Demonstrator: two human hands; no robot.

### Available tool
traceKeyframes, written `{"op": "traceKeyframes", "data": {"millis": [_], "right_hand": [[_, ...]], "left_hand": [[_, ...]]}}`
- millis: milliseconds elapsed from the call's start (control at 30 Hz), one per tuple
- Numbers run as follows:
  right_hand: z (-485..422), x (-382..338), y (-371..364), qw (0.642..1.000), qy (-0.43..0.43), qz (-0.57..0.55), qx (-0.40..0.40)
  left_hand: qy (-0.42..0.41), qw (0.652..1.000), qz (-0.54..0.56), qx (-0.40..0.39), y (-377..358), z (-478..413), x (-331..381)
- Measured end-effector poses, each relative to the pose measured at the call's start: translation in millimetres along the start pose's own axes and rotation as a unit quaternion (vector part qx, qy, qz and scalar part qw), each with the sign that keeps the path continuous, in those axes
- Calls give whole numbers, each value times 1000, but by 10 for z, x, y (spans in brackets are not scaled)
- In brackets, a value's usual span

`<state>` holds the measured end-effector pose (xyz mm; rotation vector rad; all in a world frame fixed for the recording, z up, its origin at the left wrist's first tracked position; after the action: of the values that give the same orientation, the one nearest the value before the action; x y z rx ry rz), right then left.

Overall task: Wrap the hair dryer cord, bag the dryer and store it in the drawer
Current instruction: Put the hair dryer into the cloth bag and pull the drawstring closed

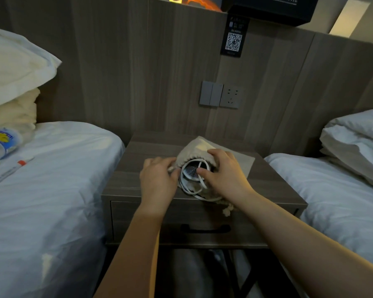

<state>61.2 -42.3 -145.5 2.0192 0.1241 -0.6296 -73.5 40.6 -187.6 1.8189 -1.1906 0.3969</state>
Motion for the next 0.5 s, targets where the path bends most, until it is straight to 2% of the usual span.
{"op": "traceKeyframes", "data": {"millis": [133, 200, 267, 367, 500], "right_hand": [[64, -76, 22, 998, 16, -9, 59], [137, -146, 40, 988, 89, 67, 103], [208, -178, 28, 962, 159, 176, 136], [281, -153, 3, 937, 193, 261, 128], [310, -25, -18, 928, 206, 283, 125]], "left_hand": [[18, 1000, -7, 4, -35, -24, -18], [33, 999, 2, 7, -32, -10, -20], [37, 999, 31, 17, -13, 9, -20], [27, 997, 64, 24, 7, 24, -11], [30, 996, 77, 24, -2, 27, -12]]}}
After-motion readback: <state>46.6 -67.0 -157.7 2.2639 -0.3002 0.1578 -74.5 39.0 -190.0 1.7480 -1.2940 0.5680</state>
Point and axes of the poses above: each hand's wrist, its own z-axis away from the middle knuckle, its own y-axis out of the back of the hand, x = y × z, the point moved 2 cm from there along -z, towards the middle knuckle, and after that the axes turned 3 degrees about z, right-handed, at the moved point
